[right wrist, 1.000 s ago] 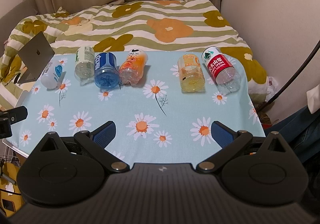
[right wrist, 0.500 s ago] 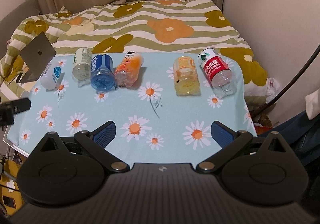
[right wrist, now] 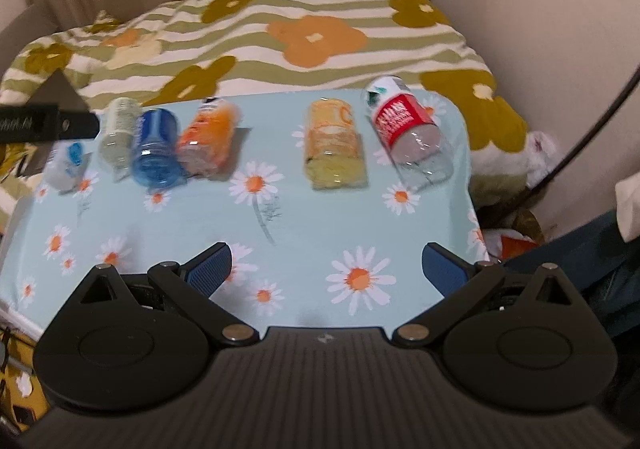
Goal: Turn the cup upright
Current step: 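Move the left gripper to the orange-labelled cup lying among the bottles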
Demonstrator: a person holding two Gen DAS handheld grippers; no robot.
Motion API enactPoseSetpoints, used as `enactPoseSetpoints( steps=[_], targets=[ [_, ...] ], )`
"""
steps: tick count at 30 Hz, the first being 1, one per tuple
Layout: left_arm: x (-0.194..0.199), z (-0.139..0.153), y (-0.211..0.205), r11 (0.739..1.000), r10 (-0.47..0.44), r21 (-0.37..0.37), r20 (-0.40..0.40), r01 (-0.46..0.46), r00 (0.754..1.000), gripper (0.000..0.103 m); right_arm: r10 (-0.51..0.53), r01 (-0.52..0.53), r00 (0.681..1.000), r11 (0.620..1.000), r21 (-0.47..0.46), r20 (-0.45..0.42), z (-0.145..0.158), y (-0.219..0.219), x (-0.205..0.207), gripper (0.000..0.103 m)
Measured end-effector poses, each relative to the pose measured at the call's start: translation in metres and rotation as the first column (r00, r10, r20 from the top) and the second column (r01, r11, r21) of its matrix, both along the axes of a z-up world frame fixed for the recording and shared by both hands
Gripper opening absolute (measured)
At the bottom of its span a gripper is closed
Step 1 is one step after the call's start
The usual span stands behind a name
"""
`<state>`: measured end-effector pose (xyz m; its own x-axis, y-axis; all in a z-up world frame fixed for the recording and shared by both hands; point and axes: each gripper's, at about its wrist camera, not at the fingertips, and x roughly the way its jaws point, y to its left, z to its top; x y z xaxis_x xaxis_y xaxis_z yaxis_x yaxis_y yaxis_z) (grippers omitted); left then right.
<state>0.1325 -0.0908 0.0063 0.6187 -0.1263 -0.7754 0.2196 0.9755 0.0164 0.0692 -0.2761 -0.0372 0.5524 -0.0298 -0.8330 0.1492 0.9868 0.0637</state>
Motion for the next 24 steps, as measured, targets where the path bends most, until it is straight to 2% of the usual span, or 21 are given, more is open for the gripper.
enactPoseSetpoints(
  steps=[5,8,12,14,16,24],
  targets=[
    [0.046,-0.021,-0.022,0.997,-0.071,-0.032,-0.088,0.068,0.994,0.101,-0.089,0.090,0.995,0.996,0.025,-0.039,-0.010,-0.013,0.013,0.103],
    [0.071,-0.037,-0.035,0.995,-0.102,-0.035,-0.143,0.098,0.984,0.101,-0.141,0.144,0.988,0.989,0.031,-0.060,-0.018,-0.018,0.022,0.103],
    [0.100,-0.062,-0.052,0.991,-0.137,-0.017,-0.206,0.136,0.969,0.096,-0.199,0.204,0.976,0.978,0.046,-0.088,-0.028,-0.024,0.029,0.103],
    [0.110,-0.073,-0.058,0.988,-0.152,-0.012,-0.228,0.153,0.962,0.095,-0.222,0.228,0.969,0.972,0.050,-0.107,-0.034,-0.027,0.033,0.103],
    [0.117,-0.084,-0.062,0.985,-0.167,0.005,-0.250,0.174,0.954,0.090,-0.242,0.250,0.962,0.966,0.060,-0.125,-0.040,-0.029,0.036,0.103],
    [0.128,-0.113,-0.073,0.974,-0.188,0.063,-0.299,0.216,0.936,0.088,-0.268,0.283,0.951,0.955,0.084,-0.157,-0.052,-0.030,0.047,0.103]
  ],
)
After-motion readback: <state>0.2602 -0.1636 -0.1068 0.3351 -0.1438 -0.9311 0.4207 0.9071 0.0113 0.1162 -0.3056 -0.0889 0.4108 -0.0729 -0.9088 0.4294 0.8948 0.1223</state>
